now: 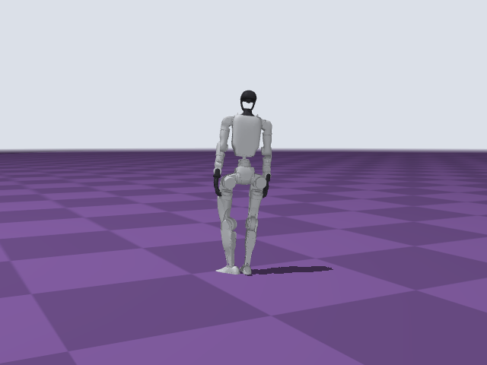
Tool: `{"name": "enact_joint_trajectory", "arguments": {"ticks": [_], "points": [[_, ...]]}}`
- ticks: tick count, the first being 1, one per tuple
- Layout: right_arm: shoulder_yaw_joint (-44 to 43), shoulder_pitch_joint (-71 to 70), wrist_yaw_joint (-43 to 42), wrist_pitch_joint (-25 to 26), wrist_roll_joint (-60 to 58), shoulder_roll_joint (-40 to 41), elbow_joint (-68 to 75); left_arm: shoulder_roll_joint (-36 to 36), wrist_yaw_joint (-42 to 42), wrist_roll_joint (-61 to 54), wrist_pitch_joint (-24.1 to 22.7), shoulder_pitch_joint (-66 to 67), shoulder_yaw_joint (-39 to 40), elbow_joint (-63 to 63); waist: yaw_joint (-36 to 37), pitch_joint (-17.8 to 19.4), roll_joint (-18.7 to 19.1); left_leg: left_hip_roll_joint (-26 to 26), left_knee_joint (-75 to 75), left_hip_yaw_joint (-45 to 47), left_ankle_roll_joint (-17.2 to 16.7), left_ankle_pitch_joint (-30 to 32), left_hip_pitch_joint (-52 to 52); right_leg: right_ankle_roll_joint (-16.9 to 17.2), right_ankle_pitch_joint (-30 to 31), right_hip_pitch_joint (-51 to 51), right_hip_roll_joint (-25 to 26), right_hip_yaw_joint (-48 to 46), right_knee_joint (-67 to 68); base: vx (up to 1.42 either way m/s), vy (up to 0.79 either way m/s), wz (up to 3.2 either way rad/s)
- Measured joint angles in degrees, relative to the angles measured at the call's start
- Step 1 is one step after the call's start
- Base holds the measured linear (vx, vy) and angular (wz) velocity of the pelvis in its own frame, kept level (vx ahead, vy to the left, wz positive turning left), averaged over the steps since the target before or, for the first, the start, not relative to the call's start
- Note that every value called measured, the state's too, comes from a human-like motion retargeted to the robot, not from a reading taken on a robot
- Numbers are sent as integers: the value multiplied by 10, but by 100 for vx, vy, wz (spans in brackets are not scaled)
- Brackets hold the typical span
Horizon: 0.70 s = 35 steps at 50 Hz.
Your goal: In place motions
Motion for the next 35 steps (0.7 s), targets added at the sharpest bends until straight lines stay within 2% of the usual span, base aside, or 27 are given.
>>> {"name": "enact_joint_trajectory", "arguments": {"ticks": [2, 6, 10, 15, 19, 25, 30, 32, 35], "points": [[3, 6, -9, -2, 5, -2, 17, 4, -1, 14, 1, -3, -1, -11, 2, 5, 4, -11, -3, -41, 3, -3, -2, 1, 4, 4, 3, 5, 0, 10, -6, -35], [14, 12, -21, -12, 35, -16, 53, 12, 14, 23, -13, 7, -7, -29, 30, 18, -1, -21, -19, -26, 1, -6, 23, -4, 0, 11, -1, 14, 18, 18, -8, -38], [27, 11, -22, -5, 24, -24, 72, 8, 18, 27, -12, 25, -12, -32, 56, 28, 2, -28, -24, -48, 3, -2, 25, -9, -16, 15, -6, -4, 38, 19, -13, 50], [42, -1, -14, -1, 18, -39, 88, 0, 1, 39, -2, 31, 5, -45, 38, 69, -4, -61, -9, -178, 9, 16, 19, 1, -53, 59, -44, -156, 44, 18, -26, 303], [39, 10, 0, -1, -24, -48, 89, -11, -18, 7, 5, 27, 50, -52, 112, 80, -22, -98, -11, -224, 16, 38, -15, 27, -73, 81, -70, -230, 40, 32, -45, 262], [-19, 30, -12, 13, -37, -53, 115, 9, -33, -46, 16, -18, 57, -43, 181, 91, -52, -86, -17, -50, 36, -54, -17, 81, -83, 119, -112, -417, 16, 57, -48, 376], [-28, 37, -15, 36, -51, -53, 142, 17, 1, -83, 5, -23, 66, -52, 193, 73, -86, -40, 1, 249, 18, -118, 47, 118, -68, 145, -128, -545, -7, 80, -41, 315], [-27, 35, -23, 43, -72, -50, 144, 13, 9, -98, -2, -10, 78, -53, 185, 56, -98, -29, 19, 299, 9, -116, 67, 137, -59, 151, -136, -580, -5, 80, -30, 225], [-25, 29, -34, 43, -103, -44, 140, 1, 15, -121, -12, 20, 108, -48, 180, 28, -88, -13, 8, 297, -25, -83, 79, 156, -37, 159, -129, -597, 25, 78, -22, 128]]}}
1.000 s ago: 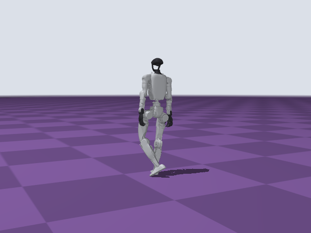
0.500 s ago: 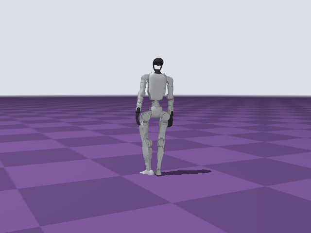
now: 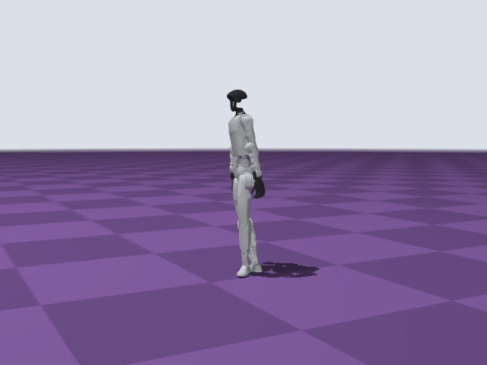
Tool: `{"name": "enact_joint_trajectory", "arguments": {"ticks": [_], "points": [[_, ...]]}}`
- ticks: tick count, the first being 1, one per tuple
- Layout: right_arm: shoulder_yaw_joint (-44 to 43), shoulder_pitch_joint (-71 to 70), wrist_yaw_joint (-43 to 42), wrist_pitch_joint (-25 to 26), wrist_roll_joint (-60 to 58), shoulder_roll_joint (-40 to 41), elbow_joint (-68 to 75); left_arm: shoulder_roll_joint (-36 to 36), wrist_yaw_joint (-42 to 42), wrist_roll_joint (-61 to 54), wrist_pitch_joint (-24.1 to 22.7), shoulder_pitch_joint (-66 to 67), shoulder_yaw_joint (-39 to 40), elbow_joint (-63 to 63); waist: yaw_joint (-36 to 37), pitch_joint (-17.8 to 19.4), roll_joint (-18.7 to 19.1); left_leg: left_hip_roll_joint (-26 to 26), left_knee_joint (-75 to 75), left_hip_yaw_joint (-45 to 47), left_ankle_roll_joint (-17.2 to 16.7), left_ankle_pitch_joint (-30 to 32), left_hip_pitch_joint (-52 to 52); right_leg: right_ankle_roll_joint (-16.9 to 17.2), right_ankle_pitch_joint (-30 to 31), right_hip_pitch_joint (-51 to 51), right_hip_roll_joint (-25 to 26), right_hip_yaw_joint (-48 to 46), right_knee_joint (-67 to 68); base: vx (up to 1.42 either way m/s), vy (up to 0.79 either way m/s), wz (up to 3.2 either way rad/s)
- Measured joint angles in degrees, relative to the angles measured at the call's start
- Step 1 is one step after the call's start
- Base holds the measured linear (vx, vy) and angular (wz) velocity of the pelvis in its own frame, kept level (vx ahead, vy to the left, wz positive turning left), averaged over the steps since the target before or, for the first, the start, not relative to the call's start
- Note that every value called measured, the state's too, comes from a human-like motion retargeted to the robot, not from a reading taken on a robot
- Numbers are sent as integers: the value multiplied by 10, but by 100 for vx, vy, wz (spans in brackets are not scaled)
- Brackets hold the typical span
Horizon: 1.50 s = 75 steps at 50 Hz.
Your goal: In place motions
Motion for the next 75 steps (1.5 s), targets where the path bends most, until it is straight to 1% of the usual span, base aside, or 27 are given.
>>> {"name": "enact_joint_trajectory", "arguments": {"ticks": [2, 3, 6, 8, 10, 12, 13, 14, 15, 16, 21, 23, 26, 28, 30, 32, 35, 38, 40, 41, 42, 43, 45, 50, 55, 61, 75], "points": [[-3, 4, 1, -4, -4, 1, -8, -14, 8, -12, -1, 16, 21, 20, -20, -22, 13, -4, 6, -87, 12, -19, -31, 9, 38, 7, -7, -8, 34, 84, -16, 117], [-2, 10, 3, -6, 3, 1, -14, -21, 13, -20, 1, 20, 31, 38, -25, -33, 20, 7, 14, -83, 15, -21, -36, 10, 65, 9, -18, -5, 58, 86, -16, 93], [-12, 18, 2, -21, 65, 6, -24, -31, 26, -30, 12, 9, 56, 73, -35, -33, 53, 19, 16, -146, 18, -37, -42, -4, 144, 14, -56, 47, 173, 65, -15, 102], [-17, 14, 6, -25, 108, 5, -23, -35, 19, -25, 11, 4, 63, 67, -28, -38, 63, 25, 21, -143, 15, -47, -42, -20, 192, -20, -86, 153, 253, 52, -17, 70], [-23, 14, 11, -21, 133, 5, -25, -33, 6, -14, 7, 1, 59, 52, 7, -57, 50, 16, 27, -131, 19, -56, -61, -24, 226, -105, -102, 352, 329, 39, -23, 4], [-33, 22, 6, -18, 148, 10, -29, -22, 2, -4, 7, -7, 35, 41, 15, -69, 52, 21, 29, -155, 28, -51, -82, 50, 222, -135, -43, 529, 327, 36, -39, 119], [-35, 25, 6, -20, 156, 12, -31, -14, 2, -1, 7, -14, 22, 36, 17, -70, 56, 29, 30, -166, 29, -46, -87, 70, 214, -137, 6, 603, 313, 33, -45, 317], [-42, 27, 9, -22, 165, 14, -32, -5, 0, 1, 8, -26, 5, 31, -27, -60, 68, 27, 33, -225, 36, -38, -95, 70, 204, -150, 41, 598, 325, 26, -40, 548], [-50, 28, 13, -23, 173, 17, -33, 4, -3, 2, 11, -40, -16, 27, -93, -43, 85, 20, 39, -308, 46, -30, -103, 61, 193, -167, 70, 554, 350, 16, -37, 632], [-49, 26, 18, -18, 170, 17, -34, 11, -7, 5, 12, -53, -28, 20, -118, -36, 94, 22, 42, -346, 48, -21, -113, 62, 171, -181, 81, 558, 355, 9, -40, 544], [-34, 21, 41, -8, 109, 11, -40, 34, -41, 26, 10, -104, -82, -26, -156, -26, 100, 8, 38, -441, 56, 14, -142, 1, 60, -235, 107, 599, 278, -1, -39, 277], [-26, 21, 35, -8, 85, 9, -44, 34, -49, 32, 7, -117, -99, -43, -171, -19, 96, -10, 25, -475, 59, 30, -140, -22, 14, -247, 126, 653, 206, -4, -30, 259], [-21, 14, 16, -5, 68, 9, -44, 23, -52, 34, 5, -123, -116, -67, -186, 0, 78, -54, 11, -536, 64, 46, -121, -61, -29, -235, 153, 802, 82, -4, -18, 228], [-23, 9, 6, -6, 71, 10, -43, 15, -54, 32, 0, -121, -126, -77, -181, 12, 57, -89, 14, -561, 67, 46, -105, -54, 15, -208, 153, 903, 14, -3, -6, 146], [-29, 6, 2, -9, 75, 13, -44, 14, -63, 33, -4, -120, -138, -77, -143, 8, 41, -103, 36, -557, 60, 44, -111, -31, 10, -194, 130, 883, 2, -1, -3, 78], [-42, 8, 10, -7, 78, 18, -46, 11, -71, 50, 3, -116, -150, -62, -141, -5, 42, -118, 60, -594, 56, 50, -131, -52, 7, -208, 73, 685, 12, 6, -7, 152], [-45, 11, 11, 8, 85, 26, -51, -6, -36, 61, 27, -102, -146, -19, -91, -15, 36, -114, 50, -580, 48, 40, -120, -50, -5, -192, 91, 729, 6, 14, -7, 79], [-38, 3, -5, -5, 76, 37, -57, -8, -40, 40, 30, -82, -124, 15, -116, -18, 40, -100, 43, -558, 45, 17, -106, -51, -5, -182, 80, 669, -5, 10, -1, 119], [-27, -1, -5, -24, 70, 42, -63, -8, -70, 36, 44, -65, -103, 31, -127, -35, 40, -60, 33, -433, 36, 7, -89, -54, -7, -184, 77, 661, -11, 11, -2, 83], [-24, 0, 2, -30, 69, 45, -67, -6, -76, 38, 50, -59, -97, 37, -136, -41, 44, -38, 25, -368, 13, 14, -73, -57, -8, -182, 78, 643, -16, 13, -4, 113], [-21, 1, 9, -35, 68, 46, -71, -4, -80, 40, 56, -54, -91, 44, -142, -45, 46, -24, 16, -323, -1, 21, -60, -58, -9, -178, 78, 629, -21, 15, -2, 105], [-16, 3, 20, -38, 67, 47, -75, -1, -80, 41, 60, -50, -86, 50, -144, -46, 45, -27, 5, -317, 7, 23, -56, -58, -9, -171, 77, 623, -25, 18, -1, 98], [-13, 3, 36, -39, 62, 46, -77, 5, -74, 38, 64, -47, -83, 60, -163, -54, 57, -31, -12, -349, -2, 30, -56, -55, -11, -167, 79, 595, -28, 20, 0, 111], [-5, 8, 14, -26, 64, 44, -58, 6, -77, 51, 60, -48, -80, 55, -162, -58, 63, -44, -43, -375, 11, 42, -52, -60, 3, -144, 87, 566, -55, 18, 0, 51], [30, 6, 7, 0, 4, 37, -18, 10, -114, 76, 35, -44, -73, 24, -154, -73, 57, -57, -71, -394, 13, 55, -45, -59, 10, -130, 83, 545, -74, 23, -1, 30], [43, 6, 22, 7, -60, 38, -5, 2, -91, 59, 35, -49, -58, 42, -135, -86, 48, -71, -101, -398, 16, 67, -36, -58, 12, -127, 83, 546, -79, 12, -2, 6], [15, -9, 39, 13, 18, 46, -18, -4, -100, 71, 35, -38, -47, 60, -168, -100, 48, -70, -104, -423, 14, 68, -38, -56, 19, -127, 81, 519, -86, 2, -3, 17]]}}
